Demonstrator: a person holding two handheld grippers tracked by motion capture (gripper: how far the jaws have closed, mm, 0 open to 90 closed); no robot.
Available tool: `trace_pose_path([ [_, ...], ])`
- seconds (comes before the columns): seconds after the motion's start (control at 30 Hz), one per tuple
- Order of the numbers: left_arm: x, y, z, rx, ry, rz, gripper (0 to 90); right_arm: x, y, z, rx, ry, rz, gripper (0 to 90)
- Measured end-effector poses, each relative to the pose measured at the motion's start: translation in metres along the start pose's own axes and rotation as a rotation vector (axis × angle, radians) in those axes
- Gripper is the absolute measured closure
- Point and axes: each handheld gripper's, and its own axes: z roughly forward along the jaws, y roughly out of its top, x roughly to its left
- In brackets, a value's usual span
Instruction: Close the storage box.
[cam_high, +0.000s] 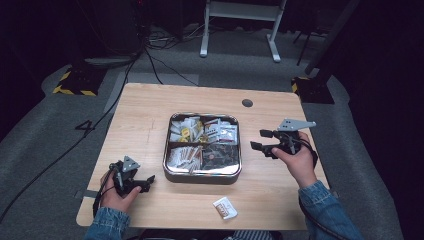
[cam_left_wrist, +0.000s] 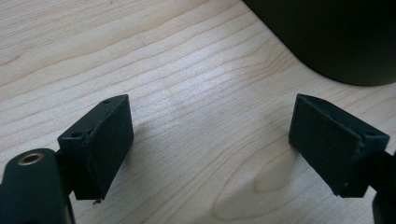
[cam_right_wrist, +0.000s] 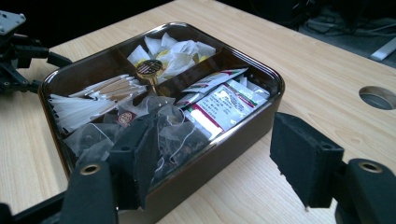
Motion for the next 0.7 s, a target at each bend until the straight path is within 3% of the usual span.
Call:
trace_pose_path([
  [0.17,0.000,0.000,0.000,0.000,-0.001,0.001,14.1,-0.003,-0.026,-0.004,-0.056,-0.009,0.054,34.6],
  [0.23,0.000,0.000,0.000,0.000,0.001,0.002,14.0,-0.006,-0.036,-0.004,-0.027,-0.017,0.068,34.5],
  [0.43,0.000,0.000,0.000,0.000,0.000,0.001,14.0,-0.012,-0.061,-0.010,-0.011,-0.068,0.090,34.6],
  [0.7,0.000,0.001,0.001,0.004,-0.005,0.005,13.7,-0.014,-0.082,-0.009,0.055,-0.086,0.105,34.6],
])
